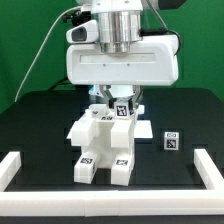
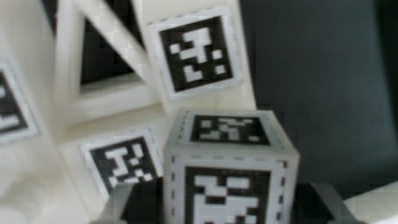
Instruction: Assemble chair
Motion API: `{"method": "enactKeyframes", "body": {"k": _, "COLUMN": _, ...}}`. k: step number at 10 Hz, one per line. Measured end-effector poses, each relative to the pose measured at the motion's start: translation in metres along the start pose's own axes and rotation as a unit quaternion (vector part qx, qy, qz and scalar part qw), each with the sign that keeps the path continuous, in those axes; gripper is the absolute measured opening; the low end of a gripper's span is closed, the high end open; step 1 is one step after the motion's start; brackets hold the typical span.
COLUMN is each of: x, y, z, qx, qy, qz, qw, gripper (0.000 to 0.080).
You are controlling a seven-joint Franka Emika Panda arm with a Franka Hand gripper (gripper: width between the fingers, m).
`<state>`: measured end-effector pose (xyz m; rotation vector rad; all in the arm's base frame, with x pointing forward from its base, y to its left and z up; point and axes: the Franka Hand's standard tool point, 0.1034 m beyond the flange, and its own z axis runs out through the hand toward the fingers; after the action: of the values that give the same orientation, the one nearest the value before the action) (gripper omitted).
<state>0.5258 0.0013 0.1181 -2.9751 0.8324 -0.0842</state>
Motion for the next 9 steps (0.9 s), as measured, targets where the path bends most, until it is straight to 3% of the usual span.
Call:
{"method": "enactKeyframes", "body": {"k": 2, "x": 0.0008, "y": 0.0013, "z": 0.0004, "qx": 0.010, "qy": -0.004, "qz": 0.096, "qw": 0.995, "gripper": 0.0285}}
{"method": "enactKeyframes", "body": {"k": 6, "x": -0.0005, "y": -0.0007, "z": 0.0005, "qx": 0.012, "qy": -0.007, "qz": 0.175, "qw": 0.984, "gripper": 0.0286}}
{"method": "enactKeyframes", "body": {"k": 7, "x": -0.0007, "y": -0.0012, "z": 0.0004, "qx": 0.012, "qy": -0.006, "qz": 0.154, "qw": 0.988, "gripper": 0.0365}}
{"method": "enactKeyframes", "body": {"k": 8, "x": -0.0017, "y": -0.0035, "z": 0.0002, "qx": 0.013, "qy": -0.006, "qz": 0.112, "qw": 0.994, "gripper": 0.0365}}
{"method": "enactKeyframes", "body": {"k": 9, "x": -0.0035, "y": -0.0066, "z": 0.0006, "qx": 0.013, "qy": -0.005, "qz": 0.039, "qw": 0.999, "gripper": 0.0545}}
